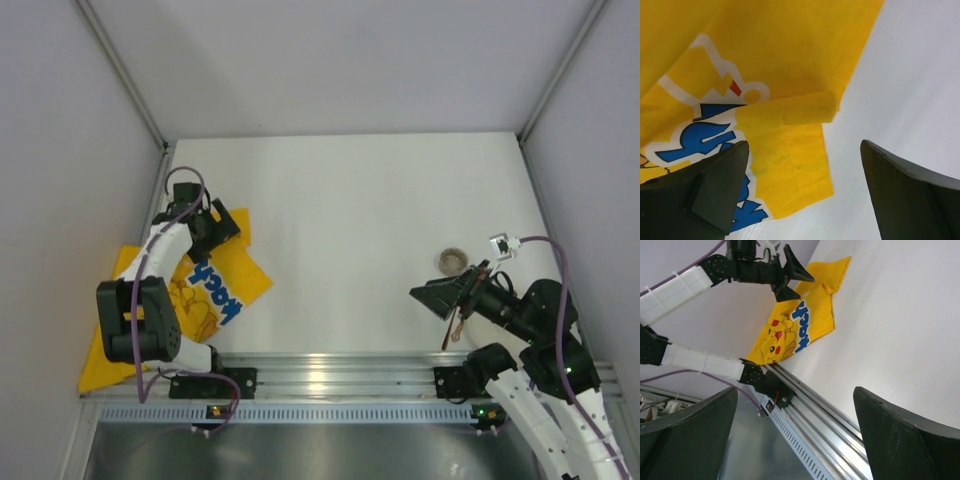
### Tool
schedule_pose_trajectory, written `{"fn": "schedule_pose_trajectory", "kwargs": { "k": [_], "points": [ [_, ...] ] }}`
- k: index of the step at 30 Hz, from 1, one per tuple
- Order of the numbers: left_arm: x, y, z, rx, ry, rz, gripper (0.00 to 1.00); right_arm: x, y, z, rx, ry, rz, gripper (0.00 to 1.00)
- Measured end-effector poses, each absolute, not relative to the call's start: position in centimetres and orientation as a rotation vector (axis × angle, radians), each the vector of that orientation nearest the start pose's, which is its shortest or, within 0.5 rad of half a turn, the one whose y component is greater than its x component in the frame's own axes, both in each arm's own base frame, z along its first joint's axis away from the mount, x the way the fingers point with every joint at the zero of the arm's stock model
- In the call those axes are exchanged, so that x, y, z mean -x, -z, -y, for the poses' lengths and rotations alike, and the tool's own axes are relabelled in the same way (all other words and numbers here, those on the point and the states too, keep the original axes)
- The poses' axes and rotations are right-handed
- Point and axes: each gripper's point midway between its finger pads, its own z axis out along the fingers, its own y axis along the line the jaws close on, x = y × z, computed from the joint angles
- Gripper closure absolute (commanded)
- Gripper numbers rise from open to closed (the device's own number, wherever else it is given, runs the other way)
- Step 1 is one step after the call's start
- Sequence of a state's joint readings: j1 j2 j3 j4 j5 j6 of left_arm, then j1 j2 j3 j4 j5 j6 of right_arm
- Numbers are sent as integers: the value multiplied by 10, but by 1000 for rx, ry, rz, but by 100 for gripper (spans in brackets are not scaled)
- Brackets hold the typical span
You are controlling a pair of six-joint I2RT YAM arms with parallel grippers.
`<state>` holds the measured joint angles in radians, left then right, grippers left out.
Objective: Set the dinner table for one person
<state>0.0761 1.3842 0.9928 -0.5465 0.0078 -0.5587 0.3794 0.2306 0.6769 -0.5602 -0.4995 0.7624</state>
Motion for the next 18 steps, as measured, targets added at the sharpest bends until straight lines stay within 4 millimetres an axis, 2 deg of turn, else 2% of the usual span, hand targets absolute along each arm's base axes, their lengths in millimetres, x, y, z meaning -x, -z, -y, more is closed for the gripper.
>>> {"fn": "schedule_pose_trajectory", "kwargs": {
  "k": [2,4,10,18],
  "points": [
    [-335,-81,1,804,193,-2506,2,-116,-278,-163,46,-1249,-1844,0],
    [-329,-68,3,814,182,-2564,4,-115,-278,-163,33,-1253,-1846,0],
    [-331,-71,2,812,174,-2557,3,-113,-281,-159,4,-1255,-1825,0],
    [-345,-69,-13,838,72,-2543,1,-113,-276,-154,-43,-1230,-1835,0]
  ]
}}
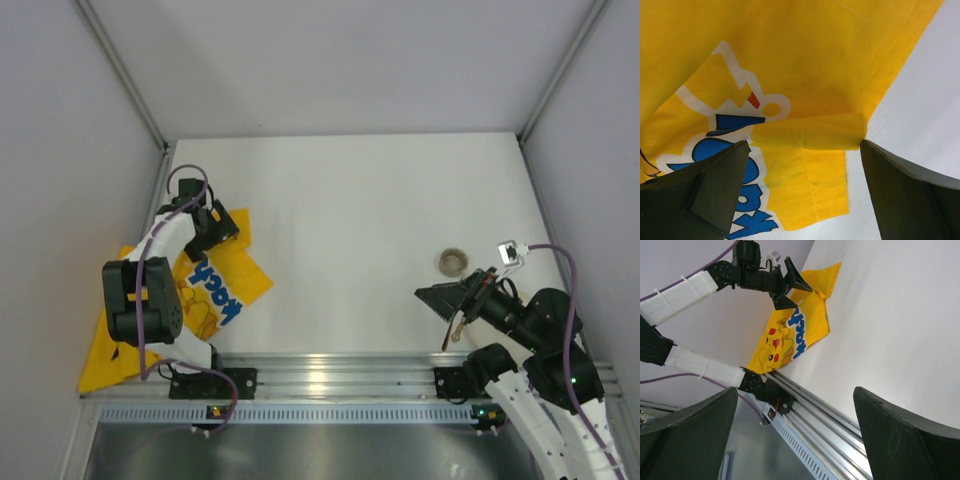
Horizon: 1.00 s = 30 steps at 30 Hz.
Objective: Set the dinner table for one person
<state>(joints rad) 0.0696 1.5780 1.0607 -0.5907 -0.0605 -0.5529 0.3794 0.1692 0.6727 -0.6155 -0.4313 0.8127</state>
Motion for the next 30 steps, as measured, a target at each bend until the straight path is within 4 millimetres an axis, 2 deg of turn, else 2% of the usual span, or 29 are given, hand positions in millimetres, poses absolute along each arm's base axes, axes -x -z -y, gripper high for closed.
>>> {"fn": "schedule_pose_trajectory", "kwargs": {
  "k": [8,13,14,15,16,17,19,22,23,25,26,29,30],
  "points": [
    [-350,-58,-18,912,25,-2544,1,-113,-271,-151,-66,-1217,-1855,0],
    [-351,-53,-18,958,28,-2541,8,-113,-267,-149,-82,-1203,-1870,0],
    [-352,-54,-17,964,32,-2538,15,-113,-266,-149,-85,-1199,-1875,0],
    [-352,-54,-17,971,36,-2536,26,-113,-264,-148,-90,-1194,-1882,0],
    [-353,-54,-16,979,45,-2530,44,-113,-263,-148,-94,-1191,-1885,0],
    [-354,-54,-15,985,56,-2525,49,-113,-262,-147,-98,-1187,-1889,0],
    [-356,-55,-12,980,85,-2526,57,-113,-262,-146,-105,-1180,-1895,0],
    [-358,-52,-7,971,123,-2532,62,-112,-265,-145,-105,-1177,-1885,0],
    [-359,-50,-5,967,137,-2535,74,-112,-265,-145,-106,-1176,-1885,0],
    [-356,-44,0,961,162,-2550,80,-112,-266,-144,-108,-1174,-1882,0],
    [-354,-41,2,954,174,-2559,90,-112,-266,-144,-108,-1174,-1882,0],
    [-345,-30,10,927,190,-2597,100,-112,-265,-144,-109,-1173,-1882,0],
    [-343,-28,13,913,199,-2608,100,-112,-265,-144,-109,-1173,-1882,0]
  ]
}}
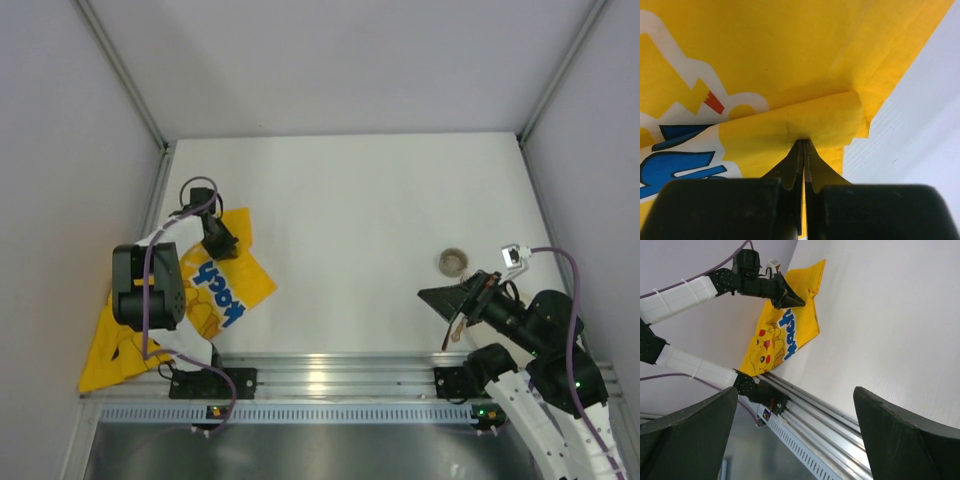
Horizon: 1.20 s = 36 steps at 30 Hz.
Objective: Set the dinner table for one person
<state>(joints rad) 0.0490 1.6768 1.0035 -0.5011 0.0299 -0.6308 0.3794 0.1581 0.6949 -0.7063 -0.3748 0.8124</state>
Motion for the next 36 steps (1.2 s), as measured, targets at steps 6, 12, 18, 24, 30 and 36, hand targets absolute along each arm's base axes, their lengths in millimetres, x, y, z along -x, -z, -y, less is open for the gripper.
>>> {"fn": "schedule_pose_trajectory", "kwargs": {
  "k": [6,12,18,24,30,36],
  "points": [
    [-344,-27,24,837,218,-2622,100,-112,-265,-144,-109,-1174,-1884,0],
    [-352,-74,12,793,151,-2474,2,-111,-262,-143,-110,-1167,-1898,0],
    [-374,-131,-7,784,70,-2316,2,-108,-258,-142,-100,-1154,-1908,0],
    [-363,-74,-8,831,-9,-2508,2,-106,-260,-141,-86,-1143,-1908,0],
    [-353,-36,-4,798,-17,-2653,2,-102,-267,-137,-59,-1120,-1891,0],
    [-352,-24,-5,779,6,-2698,16,-98,-269,-130,-48,-1068,-1895,0]
  ]
}}
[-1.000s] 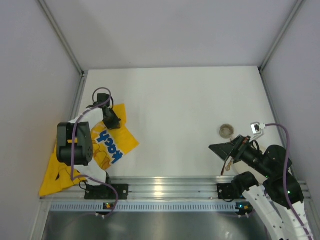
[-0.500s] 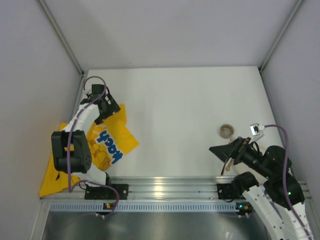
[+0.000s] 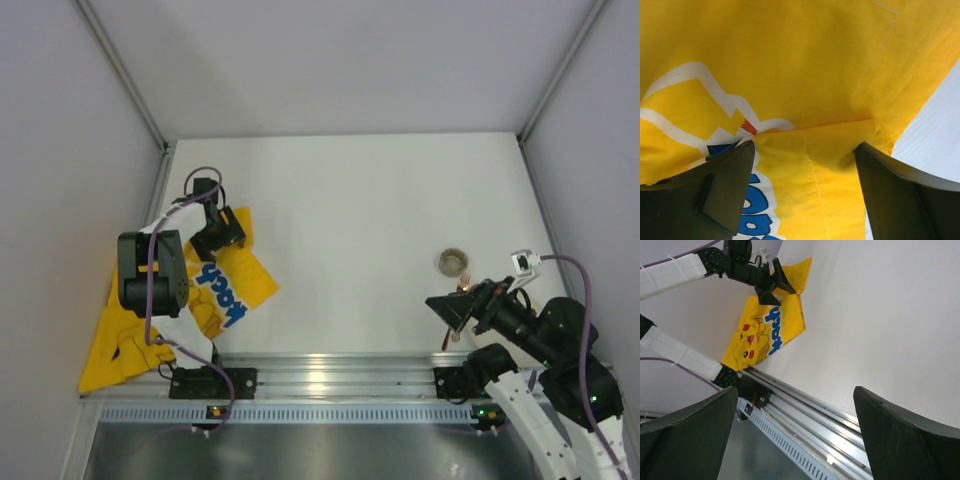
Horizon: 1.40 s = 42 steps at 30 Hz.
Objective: Set the dinner table for one person
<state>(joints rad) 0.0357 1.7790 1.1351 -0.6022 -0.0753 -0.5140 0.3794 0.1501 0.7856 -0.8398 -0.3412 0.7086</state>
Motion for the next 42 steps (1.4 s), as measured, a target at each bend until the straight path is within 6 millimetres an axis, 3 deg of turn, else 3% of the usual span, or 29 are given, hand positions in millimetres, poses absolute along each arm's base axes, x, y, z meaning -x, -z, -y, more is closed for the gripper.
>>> {"fn": "schedule_pose_trajectory", "kwargs": {
  "k": [1,4,5,7,11,16,19,25,27,28,29,32,36,39,42],
  "points": [
    [-352,-23,-5,774,10,-2700,22,-98,-269,-129,-47,-1061,-1895,0],
    [-351,-21,-5,762,17,-2705,52,-98,-266,-127,-44,-1038,-1905,0],
    [-350,-20,-6,764,19,-2703,81,-98,-265,-126,-44,-1032,-1908,0],
    [-351,-19,-5,770,36,-2696,100,-98,-263,-125,-40,-1022,-1914,0],
    [-356,-19,2,746,71,-2685,100,-98,-261,-124,-35,-1008,-1920,0],
    [-368,-23,42,606,97,-2703,100,-98,-260,-123,-25,-998,-1923,0],
    [-387,-26,91,457,143,-2719,100,-98,-259,-123,-21,-992,-1925,0],
    [-428,-37,219,104,210,-2697,100,-96,-261,-119,-22,-971,-1926,0],
    [-437,-40,267,-15,244,-2671,49,-96,-261,-118,-23,-961,-1928,0],
    [-438,-43,289,-73,267,-2657,14,-95,-261,-117,-25,-956,-1930,0],
    [-436,-44,309,-115,292,-2649,2,-95,-261,-116,-29,-951,-1930,0],
    [-419,-49,362,-230,372,-2631,1,-94,-261,-112,-40,-932,-1933,0],
    [-399,-66,394,-291,413,-2611,1,-94,-261,-108,-54,-907,-1937,0],
    [-406,-83,388,-253,392,-2578,1,-94,-259,-106,-65,-892,-1944,0],
    [-420,-104,360,-175,333,-2550,2,-95,-258,-104,-73,-882,-1947,0]
  ]
}}
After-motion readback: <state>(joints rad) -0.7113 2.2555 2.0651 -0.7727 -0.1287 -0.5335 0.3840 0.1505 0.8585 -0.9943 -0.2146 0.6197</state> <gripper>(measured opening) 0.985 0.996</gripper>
